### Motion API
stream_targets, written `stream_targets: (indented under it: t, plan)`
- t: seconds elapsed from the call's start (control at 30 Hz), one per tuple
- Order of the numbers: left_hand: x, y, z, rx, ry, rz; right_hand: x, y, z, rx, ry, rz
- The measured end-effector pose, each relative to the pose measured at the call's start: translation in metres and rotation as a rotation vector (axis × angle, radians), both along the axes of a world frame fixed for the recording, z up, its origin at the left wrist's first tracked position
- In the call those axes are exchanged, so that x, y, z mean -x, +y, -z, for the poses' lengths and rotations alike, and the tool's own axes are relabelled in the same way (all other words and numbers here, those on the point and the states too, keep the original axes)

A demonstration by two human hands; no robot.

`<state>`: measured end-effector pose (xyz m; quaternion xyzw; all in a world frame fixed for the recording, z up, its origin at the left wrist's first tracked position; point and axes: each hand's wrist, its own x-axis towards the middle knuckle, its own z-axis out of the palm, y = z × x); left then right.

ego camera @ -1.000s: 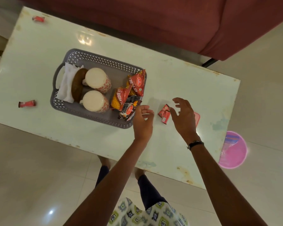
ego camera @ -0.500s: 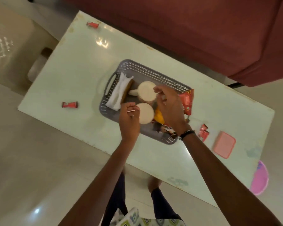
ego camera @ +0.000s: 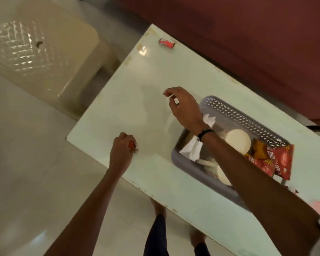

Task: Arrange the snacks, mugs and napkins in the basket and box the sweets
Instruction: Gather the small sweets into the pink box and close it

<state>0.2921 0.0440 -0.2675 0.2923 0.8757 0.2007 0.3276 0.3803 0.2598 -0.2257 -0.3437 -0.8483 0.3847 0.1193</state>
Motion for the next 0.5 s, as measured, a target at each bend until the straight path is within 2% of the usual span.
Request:
stream_targets:
  t: [0.1,0.27,0.5]
  plan:
    - [0.013,0.005,0.004,-0.006,-0.129,-0.020,0.029,0.021,0.016,-0.089,-0.147,-0.050]
    - [0.026,0.011,0.009,0.021,-0.235,-0.020,0.079,0.065,0.035,-0.175,-0.446,-0.095]
    - [0.030,0.012,0.013,0.008,-0.270,-0.035,0.129,0.109,0.050,-0.262,-0.591,-0.106]
